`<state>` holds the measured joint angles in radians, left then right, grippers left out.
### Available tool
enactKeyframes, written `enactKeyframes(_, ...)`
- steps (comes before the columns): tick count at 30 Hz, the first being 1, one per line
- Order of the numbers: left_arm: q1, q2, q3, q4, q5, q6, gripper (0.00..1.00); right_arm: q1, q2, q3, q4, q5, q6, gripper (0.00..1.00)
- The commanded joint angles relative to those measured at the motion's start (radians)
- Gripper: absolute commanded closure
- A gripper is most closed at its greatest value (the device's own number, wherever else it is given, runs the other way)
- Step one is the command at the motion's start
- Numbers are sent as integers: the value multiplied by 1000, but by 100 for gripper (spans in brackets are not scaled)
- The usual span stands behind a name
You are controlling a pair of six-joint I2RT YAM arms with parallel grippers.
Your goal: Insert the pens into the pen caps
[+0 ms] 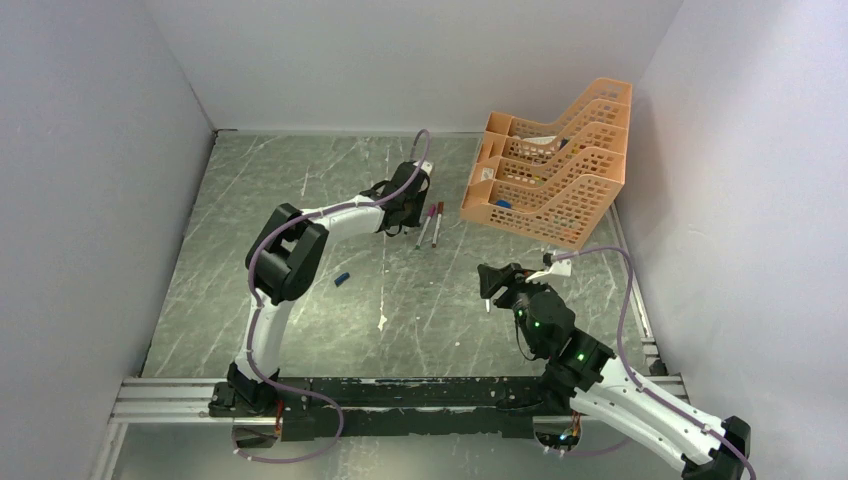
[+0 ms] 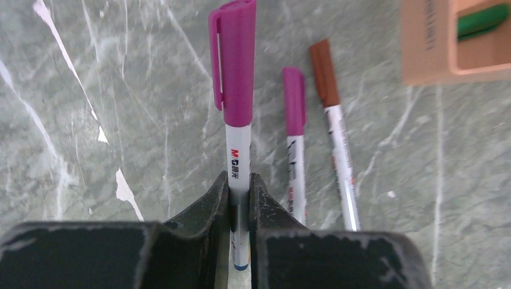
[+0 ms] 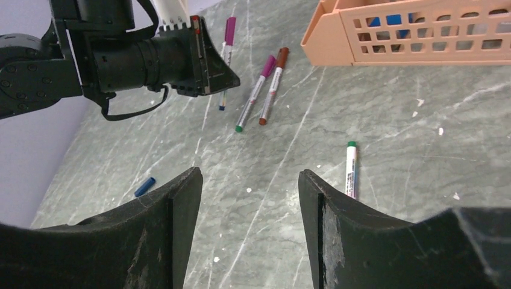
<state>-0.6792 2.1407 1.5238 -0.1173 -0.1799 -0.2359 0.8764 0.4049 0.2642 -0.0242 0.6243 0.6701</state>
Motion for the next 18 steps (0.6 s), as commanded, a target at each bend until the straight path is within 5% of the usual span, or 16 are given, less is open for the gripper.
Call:
enactKeyframes(1, 21, 29, 57, -149, 84, -35, 83, 3, -8, 43, -54, 64, -12, 41)
enactKeyframes(11, 31, 63, 84, -241, 243, -78, 72, 3, 56, 44, -38, 75, -21, 42)
enactKeyframes(18, 30, 71, 101, -278, 265, -77, 61, 0, 246, 170, -304, 141, 45, 38)
